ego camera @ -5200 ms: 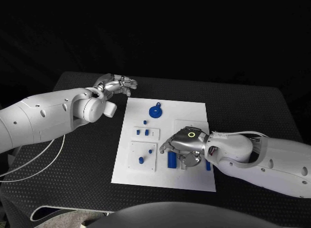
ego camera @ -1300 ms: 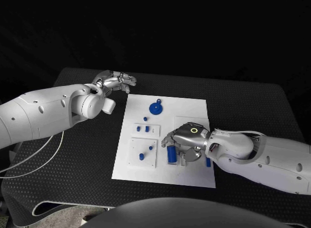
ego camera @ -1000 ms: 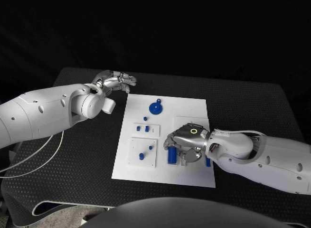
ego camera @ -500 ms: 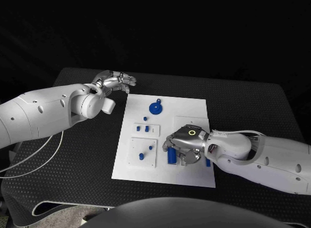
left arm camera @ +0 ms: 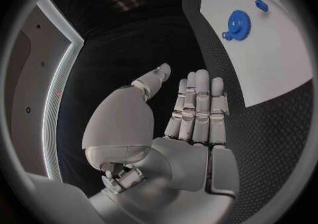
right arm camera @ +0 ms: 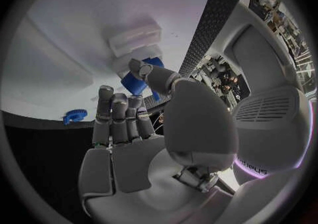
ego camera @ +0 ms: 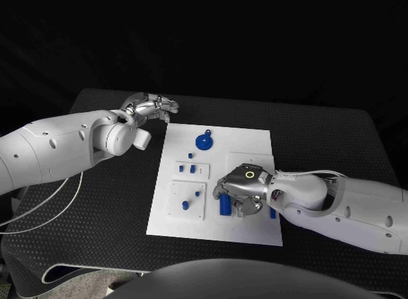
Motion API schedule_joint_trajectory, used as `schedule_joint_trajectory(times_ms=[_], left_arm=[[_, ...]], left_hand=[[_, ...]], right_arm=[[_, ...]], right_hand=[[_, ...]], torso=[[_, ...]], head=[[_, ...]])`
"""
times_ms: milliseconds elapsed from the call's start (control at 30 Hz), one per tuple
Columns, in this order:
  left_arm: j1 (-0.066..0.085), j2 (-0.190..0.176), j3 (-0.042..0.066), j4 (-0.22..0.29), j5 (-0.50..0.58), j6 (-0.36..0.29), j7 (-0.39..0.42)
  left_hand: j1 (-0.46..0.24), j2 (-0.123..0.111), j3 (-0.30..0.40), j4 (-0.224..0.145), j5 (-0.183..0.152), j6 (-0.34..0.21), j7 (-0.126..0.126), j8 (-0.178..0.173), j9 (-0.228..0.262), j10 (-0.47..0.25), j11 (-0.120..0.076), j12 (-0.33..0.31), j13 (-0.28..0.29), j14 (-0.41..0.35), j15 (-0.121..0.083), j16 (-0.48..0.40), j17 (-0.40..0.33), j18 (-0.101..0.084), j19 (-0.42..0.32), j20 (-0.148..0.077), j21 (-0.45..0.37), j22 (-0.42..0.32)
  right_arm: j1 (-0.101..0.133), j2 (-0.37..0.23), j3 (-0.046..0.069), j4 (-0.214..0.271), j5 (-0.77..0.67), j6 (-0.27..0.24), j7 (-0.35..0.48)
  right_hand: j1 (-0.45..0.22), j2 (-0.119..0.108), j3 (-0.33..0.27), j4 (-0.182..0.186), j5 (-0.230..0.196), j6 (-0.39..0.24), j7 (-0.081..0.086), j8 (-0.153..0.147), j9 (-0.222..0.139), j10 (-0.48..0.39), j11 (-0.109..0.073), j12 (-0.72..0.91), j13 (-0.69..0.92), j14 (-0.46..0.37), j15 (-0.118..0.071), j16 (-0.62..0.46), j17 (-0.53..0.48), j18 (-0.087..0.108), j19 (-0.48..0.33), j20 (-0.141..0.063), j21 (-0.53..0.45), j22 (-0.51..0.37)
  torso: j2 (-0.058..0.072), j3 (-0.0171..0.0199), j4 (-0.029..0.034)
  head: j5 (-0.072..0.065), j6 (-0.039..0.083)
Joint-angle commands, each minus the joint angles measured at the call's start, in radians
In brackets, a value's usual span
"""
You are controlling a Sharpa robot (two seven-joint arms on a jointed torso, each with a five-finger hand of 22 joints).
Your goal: Assemble the parts on the task board
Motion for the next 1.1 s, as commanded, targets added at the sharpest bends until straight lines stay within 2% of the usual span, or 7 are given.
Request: schedule_joint_trajectory(times_ms=[33, 300, 400, 600, 767, 1100], left_arm=[[0.001, 0.001, 0.001, 0.002, -0.003, 0.016, 0.002], [0.001, 0.001, 0.001, 0.002, -0.005, 0.017, 0.000], [0.001, 0.001, 0.001, 0.002, -0.006, 0.017, -0.001], [0.001, 0.000, 0.001, 0.003, -0.008, 0.017, -0.002], [0.001, 0.000, 0.001, 0.003, -0.009, 0.016, -0.003], [0.001, -0.001, 0.000, 0.002, -0.010, 0.016, -0.005]], left_hand=[[-0.009, 0.002, -0.001, 0.007, -0.005, -0.004, 0.000, -0.002, 0.001, -0.006, 0.002, 0.003, -0.001, -0.002, 0.007, -0.007, 0.001, 0.016, 0.006, -0.006, -0.004, 0.021], [-0.009, 0.002, -0.002, 0.007, -0.005, -0.004, 0.000, -0.002, 0.001, -0.006, 0.002, 0.003, -0.001, -0.002, 0.008, -0.007, 0.002, 0.016, 0.006, -0.006, -0.004, 0.021], [-0.009, 0.002, -0.002, 0.007, -0.005, -0.004, 0.000, -0.002, 0.001, -0.007, 0.002, 0.003, -0.002, -0.002, 0.008, -0.007, 0.002, 0.016, 0.006, -0.006, -0.004, 0.021], [-0.009, 0.001, -0.002, 0.007, -0.005, -0.005, 0.000, -0.002, 0.001, -0.007, 0.003, 0.003, -0.002, -0.002, 0.008, -0.007, 0.002, 0.016, 0.006, -0.006, -0.004, 0.021], [-0.009, 0.001, -0.002, 0.007, -0.005, -0.005, 0.000, -0.002, 0.001, -0.008, 0.003, 0.003, -0.002, -0.002, 0.008, -0.007, 0.002, 0.016, 0.006, -0.006, -0.004, 0.021], [-0.008, 0.000, -0.002, 0.007, -0.005, -0.006, 0.000, -0.002, 0.001, -0.009, 0.003, 0.002, -0.002, -0.001, 0.008, -0.007, 0.002, 0.016, 0.006, -0.006, -0.004, 0.021]], right_arm=[[-0.003, 0.001, -0.002, 0.001, -0.025, 0.026, -0.002], [-0.003, -0.001, -0.002, 0.000, -0.004, 0.012, 0.017], [-0.003, -0.001, -0.002, 0.001, 0.011, 0.003, 0.025], [-0.003, -0.002, -0.002, 0.001, 0.027, -0.009, 0.031], [-0.003, -0.004, -0.002, 0.000, 0.036, -0.018, 0.028], [-0.003, -0.009, -0.001, 0.000, 0.047, -0.049, 0.028]], right_hand=[[0.008, 0.005, 0.009, -0.001, -0.006, 0.014, 0.004, 0.009, 0.002, -0.004, -0.001, 0.007, -0.002, -0.009, 0.000, 0.008, 0.000, -0.001, -0.004, -0.001, 0.008, 0.001], [-0.019, 0.023, 0.008, 0.006, -0.006, 0.107, 0.048, 0.049, 0.008, 0.008, -0.004, 0.022, -0.008, -0.001, -0.001, 0.025, -0.004, -0.001, 0.008, -0.005, 0.024, 0.003], [-0.026, 0.029, 0.005, 0.007, -0.006, 0.119, 0.047, 0.053, 0.008, 0.011, -0.005, 0.024, -0.009, 0.001, -0.001, 0.028, -0.005, -0.001, 0.010, -0.006, 0.026, 0.003], [-0.061, 0.060, -0.005, 0.028, -0.006, 0.165, 0.036, 0.069, 0.010, 0.024, -0.010, 0.028, -0.016, 0.010, -0.005, 0.034, -0.010, -0.001, 0.022, -0.010, 0.033, 0.000], [-0.070, 0.076, 0.002, 0.040, -0.006, 0.186, 0.030, 0.075, 0.011, 0.032, -0.013, 0.029, -0.020, 0.015, -0.007, 0.035, -0.014, -0.001, 0.028, -0.014, 0.035, -0.004], [-0.071, 0.081, 0.008, 0.039, -0.006, 0.201, 0.025, 0.077, 0.009, 0.042, -0.019, 0.029, -0.026, 0.021, -0.012, 0.036, -0.018, -0.001, 0.035, -0.020, 0.037, -0.008]], torso=[[0.000, 0.0002, -0.0002], [0.000, -0.0005, 0.0012], [0.000, -0.0001, 0.0010], [0.000, -0.0006, 0.0012], [0.001, -0.0001, 0.0012], [0.000, 0.0001, 0.0011]], head=[[0.001, 0.000], [0.000, 0.000], [0.001, 0.000], [0.001, 0.000], [0.003, 0.000], [0.005, 0.000]])
